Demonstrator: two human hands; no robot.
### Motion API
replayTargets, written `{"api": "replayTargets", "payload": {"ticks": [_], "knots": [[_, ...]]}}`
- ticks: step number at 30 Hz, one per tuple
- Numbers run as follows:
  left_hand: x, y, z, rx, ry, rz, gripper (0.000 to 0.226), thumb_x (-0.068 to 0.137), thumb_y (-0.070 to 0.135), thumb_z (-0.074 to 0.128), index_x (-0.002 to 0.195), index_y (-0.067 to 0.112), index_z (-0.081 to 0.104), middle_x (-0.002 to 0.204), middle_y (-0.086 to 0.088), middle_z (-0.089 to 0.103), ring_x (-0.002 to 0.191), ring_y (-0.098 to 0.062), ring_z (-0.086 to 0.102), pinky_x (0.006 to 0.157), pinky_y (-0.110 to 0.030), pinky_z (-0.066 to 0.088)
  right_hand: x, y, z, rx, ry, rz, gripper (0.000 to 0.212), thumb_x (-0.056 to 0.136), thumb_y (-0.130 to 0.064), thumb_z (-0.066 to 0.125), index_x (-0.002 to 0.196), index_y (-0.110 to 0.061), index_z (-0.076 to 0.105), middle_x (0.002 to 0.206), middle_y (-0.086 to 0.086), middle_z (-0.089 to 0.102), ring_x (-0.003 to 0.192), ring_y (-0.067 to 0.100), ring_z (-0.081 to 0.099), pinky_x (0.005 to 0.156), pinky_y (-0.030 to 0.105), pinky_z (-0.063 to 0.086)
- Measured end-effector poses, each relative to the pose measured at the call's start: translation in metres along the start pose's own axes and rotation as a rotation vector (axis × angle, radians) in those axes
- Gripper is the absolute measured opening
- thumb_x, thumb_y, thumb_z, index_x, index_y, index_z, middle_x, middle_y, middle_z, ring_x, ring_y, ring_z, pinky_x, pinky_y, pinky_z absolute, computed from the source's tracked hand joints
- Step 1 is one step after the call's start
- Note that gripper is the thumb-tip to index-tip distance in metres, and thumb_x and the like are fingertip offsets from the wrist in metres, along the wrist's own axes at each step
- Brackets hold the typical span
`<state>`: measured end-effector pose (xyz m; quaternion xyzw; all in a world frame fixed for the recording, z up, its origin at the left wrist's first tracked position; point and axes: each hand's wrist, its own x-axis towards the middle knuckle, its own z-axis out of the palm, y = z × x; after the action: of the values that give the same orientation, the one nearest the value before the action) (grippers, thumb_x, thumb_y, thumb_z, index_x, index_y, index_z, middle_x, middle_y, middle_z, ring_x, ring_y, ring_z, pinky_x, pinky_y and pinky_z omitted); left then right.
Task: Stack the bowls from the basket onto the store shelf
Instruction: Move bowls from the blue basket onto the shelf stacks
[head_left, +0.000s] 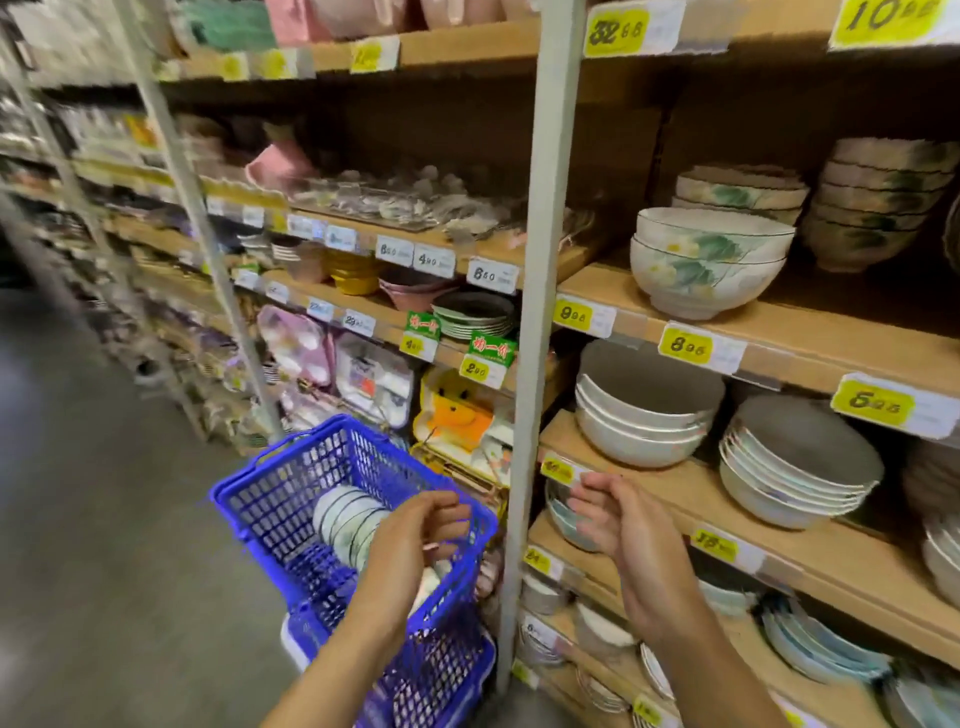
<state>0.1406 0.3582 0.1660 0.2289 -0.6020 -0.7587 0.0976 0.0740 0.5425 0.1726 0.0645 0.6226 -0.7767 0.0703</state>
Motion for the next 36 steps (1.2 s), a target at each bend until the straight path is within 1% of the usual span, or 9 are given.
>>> {"api": "replayTargets", "payload": {"ticks": [3, 7, 10, 13, 18, 22, 29, 32, 36], "knots": [[0.026, -0.015, -0.058, 0.089, 0.055, -0.066, 0.029, 0.098, 0.014, 0.040, 0.099, 0.002, 0.067, 0.097, -0.016, 0.072, 0.084, -0.027, 0.065, 0.074, -0.035, 0.050, 0.006, 0.041, 0.044, -0.114, -0.049, 0.091, 0.028, 0.101, -0.015, 0.043, 0.088, -0.008, 0.067, 0.090, 0.011, 0.073, 0.085, 0.020, 0.069, 0.078, 0.031, 0.052], [0.069, -0.033, -0.128, 0.233, 0.098, -0.147, 0.023, 0.096, 0.014, 0.045, 0.089, 0.009, 0.066, 0.087, -0.009, 0.071, 0.075, -0.020, 0.060, 0.064, -0.028, 0.042, 0.028, 0.089, 0.098, -0.251, -0.084, 0.226, 0.022, 0.098, -0.009, 0.045, 0.082, -0.006, 0.060, 0.071, 0.008, 0.056, 0.060, 0.014, 0.050, 0.049, 0.020, 0.033], [0.098, -0.051, -0.173, 0.378, 0.073, -0.168, 0.021, 0.096, 0.016, 0.046, 0.085, 0.009, 0.062, 0.081, -0.008, 0.065, 0.069, -0.018, 0.056, 0.060, -0.027, 0.038, 0.044, 0.129, 0.128, -0.455, -0.101, 0.239, 0.020, 0.096, -0.012, 0.051, 0.082, -0.008, 0.064, 0.077, 0.007, 0.061, 0.069, 0.015, 0.056, 0.059, 0.025, 0.038], [0.122, -0.065, -0.202, 0.498, 0.026, -0.216, 0.019, 0.093, 0.011, 0.046, 0.077, 0.013, 0.054, 0.075, -0.011, 0.050, 0.067, -0.017, 0.042, 0.058, -0.028, 0.029, 0.056, 0.160, 0.151, -0.739, -0.154, 0.211, 0.027, 0.094, -0.015, 0.052, 0.067, -0.017, 0.055, 0.071, 0.007, 0.053, 0.071, 0.019, 0.050, 0.066, 0.029, 0.035], [0.162, -0.080, -0.221, 0.710, -0.054, -0.250, 0.025, 0.092, 0.012, 0.044, 0.069, 0.009, 0.050, 0.058, 0.002, 0.043, 0.057, -0.016, 0.036, 0.059, -0.029, 0.030, 0.080, 0.192, 0.175, -0.932, -0.154, 0.278, 0.034, 0.091, -0.015, 0.049, 0.058, -0.017, 0.043, 0.058, 0.001, 0.044, 0.059, 0.016, 0.041, 0.056, 0.029, 0.030], [0.202, -0.094, -0.213, 0.808, -0.117, -0.279, 0.033, 0.091, 0.011, 0.045, 0.060, 0.006, 0.033, 0.051, 0.005, 0.036, 0.051, -0.013, 0.030, 0.053, -0.029, 0.023, 0.111, 0.224, 0.187, -1.065, -0.153, 0.357, 0.027, 0.093, -0.014, 0.046, 0.066, -0.010, 0.049, 0.071, 0.011, 0.050, 0.078, 0.026, 0.048, 0.067, 0.032, 0.035], [0.266, -0.130, -0.190, 0.908, -0.286, -0.420, 0.031, 0.091, 0.012, 0.044, 0.061, 0.014, 0.037, 0.060, -0.004, 0.039, 0.059, -0.020, 0.033, 0.059, -0.032, 0.023, 0.163, 0.286, 0.197, -1.229, -0.313, 0.486, 0.021, 0.097, -0.017, 0.047, 0.107, -0.006, 0.062, 0.110, 0.014, 0.063, 0.115, 0.036, 0.056, 0.086, 0.036, 0.046], [0.288, -0.149, -0.180, 0.983, -0.320, -0.478, 0.023, 0.093, 0.012, 0.045, 0.071, 0.008, 0.047, 0.070, -0.010, 0.048, 0.070, -0.023, 0.042, 0.060, -0.031, 0.029, 0.176, 0.308, 0.193, -1.224, -0.277, 0.528, 0.038, 0.096, -0.011, 0.047, 0.133, -0.011, 0.053, 0.131, 0.017, 0.058, 0.118, 0.035, 0.055, 0.090, 0.036, 0.045], [0.310, -0.176, -0.170, 1.067, -0.372, -0.532, 0.030, 0.096, 0.018, 0.047, 0.105, -0.006, 0.063, 0.108, -0.025, 0.064, 0.103, -0.037, 0.060, 0.083, -0.039, 0.046, 0.194, 0.334, 0.190, -1.300, -0.236, 0.580, 0.036, 0.096, -0.010, 0.048, 0.131, -0.006, 0.053, 0.131, 0.018, 0.058, 0.120, 0.033, 0.056, 0.091, 0.036, 0.048]]}}
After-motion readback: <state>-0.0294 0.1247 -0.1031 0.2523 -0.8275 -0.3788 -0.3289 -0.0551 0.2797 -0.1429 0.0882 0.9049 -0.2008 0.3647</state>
